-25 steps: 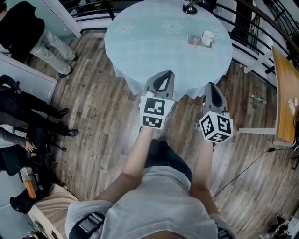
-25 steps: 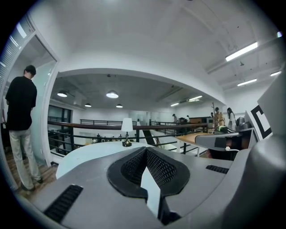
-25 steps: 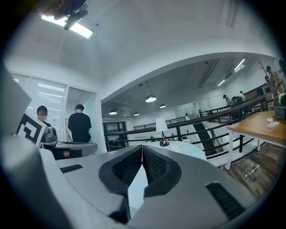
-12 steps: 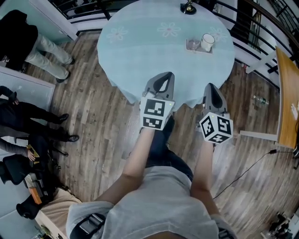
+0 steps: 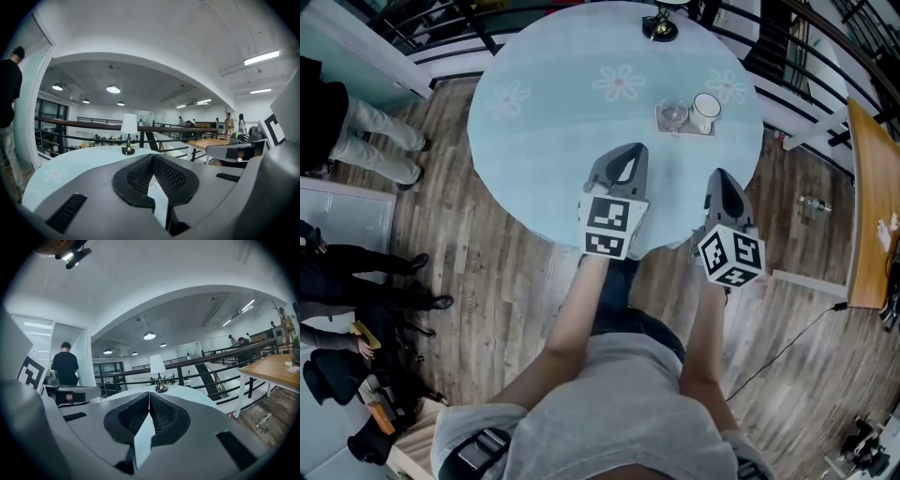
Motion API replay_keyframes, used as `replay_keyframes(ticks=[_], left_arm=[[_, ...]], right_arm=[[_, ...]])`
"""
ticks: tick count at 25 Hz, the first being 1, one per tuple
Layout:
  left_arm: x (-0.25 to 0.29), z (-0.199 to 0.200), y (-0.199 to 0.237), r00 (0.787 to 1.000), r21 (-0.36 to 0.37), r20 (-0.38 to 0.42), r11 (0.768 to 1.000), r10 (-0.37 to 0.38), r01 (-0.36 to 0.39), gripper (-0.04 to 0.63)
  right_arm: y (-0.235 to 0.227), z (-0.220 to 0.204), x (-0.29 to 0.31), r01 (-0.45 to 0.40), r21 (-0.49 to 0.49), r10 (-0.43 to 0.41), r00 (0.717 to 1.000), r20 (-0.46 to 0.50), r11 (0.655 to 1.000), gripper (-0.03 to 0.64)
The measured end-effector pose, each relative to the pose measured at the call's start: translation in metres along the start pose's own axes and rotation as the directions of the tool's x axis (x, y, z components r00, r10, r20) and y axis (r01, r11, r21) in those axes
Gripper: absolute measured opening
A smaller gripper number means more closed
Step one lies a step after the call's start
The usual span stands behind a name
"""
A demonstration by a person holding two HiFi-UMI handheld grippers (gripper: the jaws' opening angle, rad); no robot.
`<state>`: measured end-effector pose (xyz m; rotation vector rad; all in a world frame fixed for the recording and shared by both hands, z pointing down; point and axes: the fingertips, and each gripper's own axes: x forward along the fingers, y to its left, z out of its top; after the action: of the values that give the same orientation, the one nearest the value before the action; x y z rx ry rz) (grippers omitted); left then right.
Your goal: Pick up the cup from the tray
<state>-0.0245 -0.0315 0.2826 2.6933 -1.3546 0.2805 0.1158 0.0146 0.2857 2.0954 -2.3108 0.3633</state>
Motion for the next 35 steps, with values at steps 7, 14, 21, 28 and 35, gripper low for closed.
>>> replay_keyframes(ticks=[7,14,21,28,35], left_arm=[[0.066,0.006,0.035,0.999,-0.001,-0.022,0.999,-0.042,0.042,0.006],[0.106,-0.011,0.055,0.995,-0.025,-0.069,0.998,-0.066,0.064,0.006],[0.126,-0.041,0.06,0.989,-0.043,-0.122,0.996,-0.084,0.079,0.006],[0.141,-0.071,0.071,0.98,-0.061,-0.187,0.997,-0.062,0.052,0.006],[0.155,-0.1,0.081,0.965,-0.081,-0.256,0.996,-0.047,0.027,0.006]], right_arm=[[-0.016,0.007,0.071,0.027,0.001,-0.027,0.999,-0.024,1.0,0.008],[-0.021,-0.012,0.109,0.037,-0.004,-0.037,0.996,-0.079,0.999,0.008],[-0.024,-0.042,0.127,0.026,0.007,-0.025,0.991,-0.133,1.0,0.008],[-0.025,-0.078,0.153,-0.012,0.017,0.015,0.974,-0.227,1.0,0.008],[-0.023,-0.118,0.168,-0.028,0.058,0.046,0.938,-0.344,0.998,0.009]])
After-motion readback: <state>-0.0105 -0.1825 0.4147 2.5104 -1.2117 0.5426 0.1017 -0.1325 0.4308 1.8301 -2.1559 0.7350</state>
